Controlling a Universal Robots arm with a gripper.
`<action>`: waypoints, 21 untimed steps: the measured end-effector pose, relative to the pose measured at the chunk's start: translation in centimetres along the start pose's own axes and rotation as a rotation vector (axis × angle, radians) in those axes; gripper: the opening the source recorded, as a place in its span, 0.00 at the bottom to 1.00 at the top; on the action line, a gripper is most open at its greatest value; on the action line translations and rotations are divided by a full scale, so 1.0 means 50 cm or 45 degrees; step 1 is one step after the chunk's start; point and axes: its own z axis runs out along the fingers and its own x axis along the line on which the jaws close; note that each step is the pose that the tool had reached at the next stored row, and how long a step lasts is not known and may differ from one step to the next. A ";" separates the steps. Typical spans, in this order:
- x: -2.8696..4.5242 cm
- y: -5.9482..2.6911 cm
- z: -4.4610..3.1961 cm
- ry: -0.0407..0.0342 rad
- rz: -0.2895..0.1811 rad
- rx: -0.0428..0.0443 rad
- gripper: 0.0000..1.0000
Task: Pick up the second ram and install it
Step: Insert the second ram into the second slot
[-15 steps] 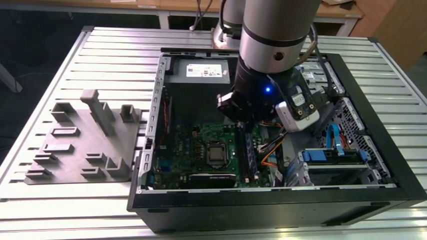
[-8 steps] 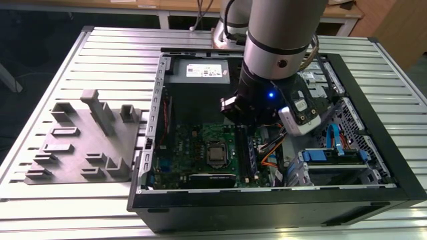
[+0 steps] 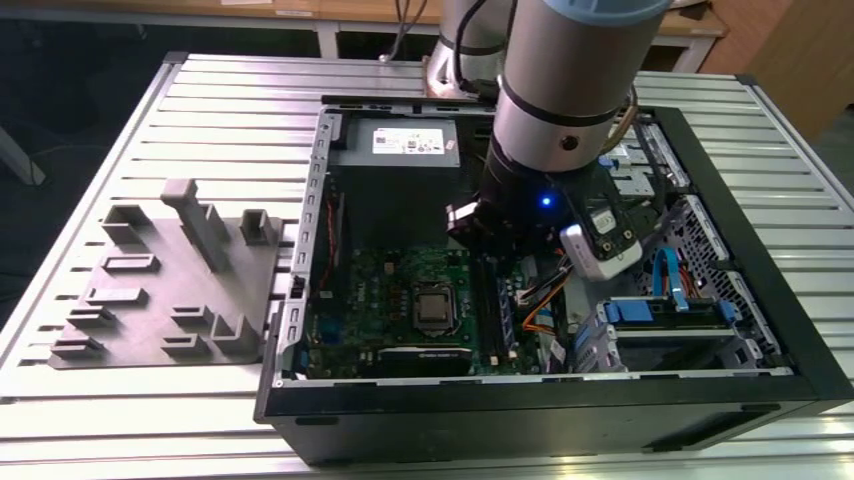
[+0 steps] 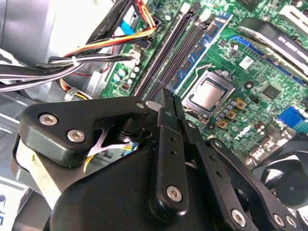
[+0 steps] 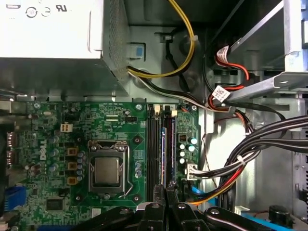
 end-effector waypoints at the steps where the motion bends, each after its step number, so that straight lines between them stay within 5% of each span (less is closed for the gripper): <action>1: 0.000 0.001 0.001 0.0002 -0.001 0.000 0.10; 16: 0.000 0.005 0.040 0.0013 -0.024 -0.005 0.10; 21: 0.000 0.005 0.056 0.0017 -0.034 -0.017 0.10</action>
